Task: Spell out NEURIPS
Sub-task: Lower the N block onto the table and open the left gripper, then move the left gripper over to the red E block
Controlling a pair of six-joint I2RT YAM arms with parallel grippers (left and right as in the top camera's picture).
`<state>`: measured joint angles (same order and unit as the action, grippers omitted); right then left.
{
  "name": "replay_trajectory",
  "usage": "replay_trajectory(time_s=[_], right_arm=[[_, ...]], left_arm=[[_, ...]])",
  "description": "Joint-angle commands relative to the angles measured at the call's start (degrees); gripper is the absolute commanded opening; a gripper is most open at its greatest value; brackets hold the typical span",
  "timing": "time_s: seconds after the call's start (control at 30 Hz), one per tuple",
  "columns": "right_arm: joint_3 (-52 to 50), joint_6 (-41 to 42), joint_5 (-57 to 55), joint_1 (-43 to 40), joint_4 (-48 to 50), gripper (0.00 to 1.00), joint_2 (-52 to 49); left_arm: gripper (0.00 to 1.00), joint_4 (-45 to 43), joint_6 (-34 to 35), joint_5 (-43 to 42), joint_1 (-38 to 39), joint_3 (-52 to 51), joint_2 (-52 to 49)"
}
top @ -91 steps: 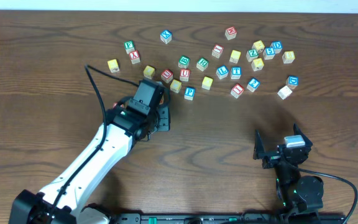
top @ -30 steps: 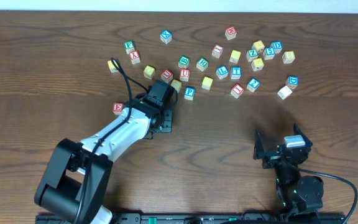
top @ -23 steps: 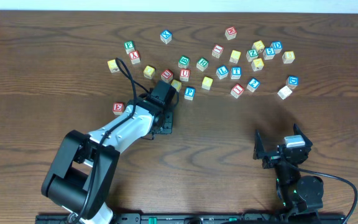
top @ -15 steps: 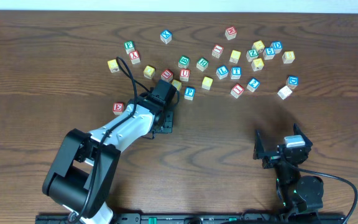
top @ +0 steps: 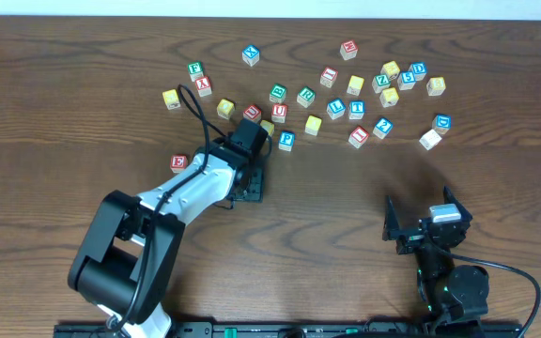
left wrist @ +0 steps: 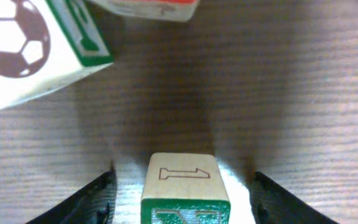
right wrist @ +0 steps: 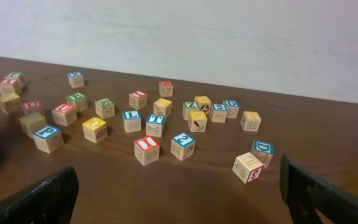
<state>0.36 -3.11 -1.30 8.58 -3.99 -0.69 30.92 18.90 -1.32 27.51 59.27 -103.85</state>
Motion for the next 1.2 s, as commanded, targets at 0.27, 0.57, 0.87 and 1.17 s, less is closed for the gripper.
replay_trajectory(time_s=[0.27,0.57,0.87,1.17], right_arm=[[-0.04,0.74,-0.5,-0.44,-0.17,0.99,0.2],[-0.04,0.72,-0.5,-0.44,-0.15,0.99,0.2],[-0.04,0.74,-0.5,-0.44,-0.17,0.99,0.2],[-0.04,0.74,-0.5,-0.44,-0.17,0.99,0.2]], left_arm=[[0.78,8.92,-2.51,0.31,-0.04,11.37,1.31],[0.93,13.2,-4.83,0.55,-0.22,17.22,7.5],[0.95,14.27,-7.96,0.96,-0.24,19.37,9.2],[0.98,15.56,-10.01,2.47,-2.36,19.37,9.2]])
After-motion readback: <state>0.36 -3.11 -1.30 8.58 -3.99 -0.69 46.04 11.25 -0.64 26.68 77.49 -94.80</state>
